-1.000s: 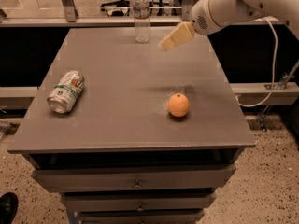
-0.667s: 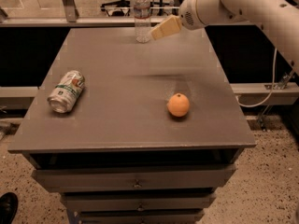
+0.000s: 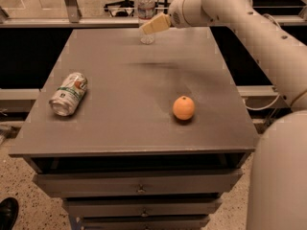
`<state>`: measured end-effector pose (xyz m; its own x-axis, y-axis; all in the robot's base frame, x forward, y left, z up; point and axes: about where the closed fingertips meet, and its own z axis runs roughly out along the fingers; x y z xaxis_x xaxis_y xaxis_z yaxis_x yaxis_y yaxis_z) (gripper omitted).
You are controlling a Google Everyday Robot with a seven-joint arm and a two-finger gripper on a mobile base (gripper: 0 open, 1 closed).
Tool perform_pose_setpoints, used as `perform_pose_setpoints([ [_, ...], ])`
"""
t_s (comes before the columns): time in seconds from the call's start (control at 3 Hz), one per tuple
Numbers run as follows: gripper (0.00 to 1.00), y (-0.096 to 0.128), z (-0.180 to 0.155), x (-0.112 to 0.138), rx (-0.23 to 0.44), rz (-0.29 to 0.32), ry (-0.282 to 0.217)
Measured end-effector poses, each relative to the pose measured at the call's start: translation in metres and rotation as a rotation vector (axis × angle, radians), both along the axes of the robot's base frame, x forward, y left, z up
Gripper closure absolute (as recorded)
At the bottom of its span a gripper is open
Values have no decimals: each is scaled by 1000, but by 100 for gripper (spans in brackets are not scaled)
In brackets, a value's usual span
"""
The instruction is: Move water bottle near 7up can
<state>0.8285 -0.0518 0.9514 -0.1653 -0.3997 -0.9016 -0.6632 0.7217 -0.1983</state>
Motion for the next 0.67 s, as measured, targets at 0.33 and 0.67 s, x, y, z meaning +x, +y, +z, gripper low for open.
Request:
perform_pose_setpoints([
  [0.33, 0, 12, -2, 23, 33, 2, -8],
  [0.67, 0, 34, -3, 45, 66, 14, -15],
])
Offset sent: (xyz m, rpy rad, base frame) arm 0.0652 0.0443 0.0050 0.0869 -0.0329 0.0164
